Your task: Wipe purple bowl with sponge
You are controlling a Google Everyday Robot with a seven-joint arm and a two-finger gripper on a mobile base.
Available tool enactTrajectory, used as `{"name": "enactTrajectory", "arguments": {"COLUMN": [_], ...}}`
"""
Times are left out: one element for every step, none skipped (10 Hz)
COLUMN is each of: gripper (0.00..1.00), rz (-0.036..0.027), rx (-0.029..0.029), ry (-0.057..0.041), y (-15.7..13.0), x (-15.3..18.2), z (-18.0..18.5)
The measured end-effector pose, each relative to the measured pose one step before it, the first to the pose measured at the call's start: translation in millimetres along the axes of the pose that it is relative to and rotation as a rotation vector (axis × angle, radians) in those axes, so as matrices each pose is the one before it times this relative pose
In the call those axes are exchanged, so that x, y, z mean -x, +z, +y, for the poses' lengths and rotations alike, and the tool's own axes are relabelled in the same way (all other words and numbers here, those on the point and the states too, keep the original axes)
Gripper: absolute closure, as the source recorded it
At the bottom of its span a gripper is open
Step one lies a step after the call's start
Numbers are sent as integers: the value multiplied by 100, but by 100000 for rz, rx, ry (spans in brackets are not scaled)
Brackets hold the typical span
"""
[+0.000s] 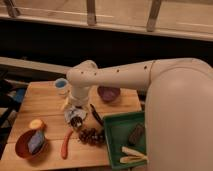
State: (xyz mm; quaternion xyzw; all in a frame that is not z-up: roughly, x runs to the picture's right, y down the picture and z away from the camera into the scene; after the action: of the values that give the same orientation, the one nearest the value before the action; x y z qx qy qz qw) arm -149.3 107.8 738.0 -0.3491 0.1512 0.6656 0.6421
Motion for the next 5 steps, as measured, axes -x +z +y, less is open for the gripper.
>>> {"name": "enactTrajectory", "arguments": {"gripper": [20, 20, 20, 20, 20], "rz": [308, 547, 597, 481, 478], "rx": [637, 747, 445, 74, 229], "ry": [-2572, -2550, -2712, -3061, -2851], "y": [465, 423, 320, 340, 343], "x": [-112, -57, -188, -213, -232], "z": [1559, 1575, 1143, 1349, 1203]}}
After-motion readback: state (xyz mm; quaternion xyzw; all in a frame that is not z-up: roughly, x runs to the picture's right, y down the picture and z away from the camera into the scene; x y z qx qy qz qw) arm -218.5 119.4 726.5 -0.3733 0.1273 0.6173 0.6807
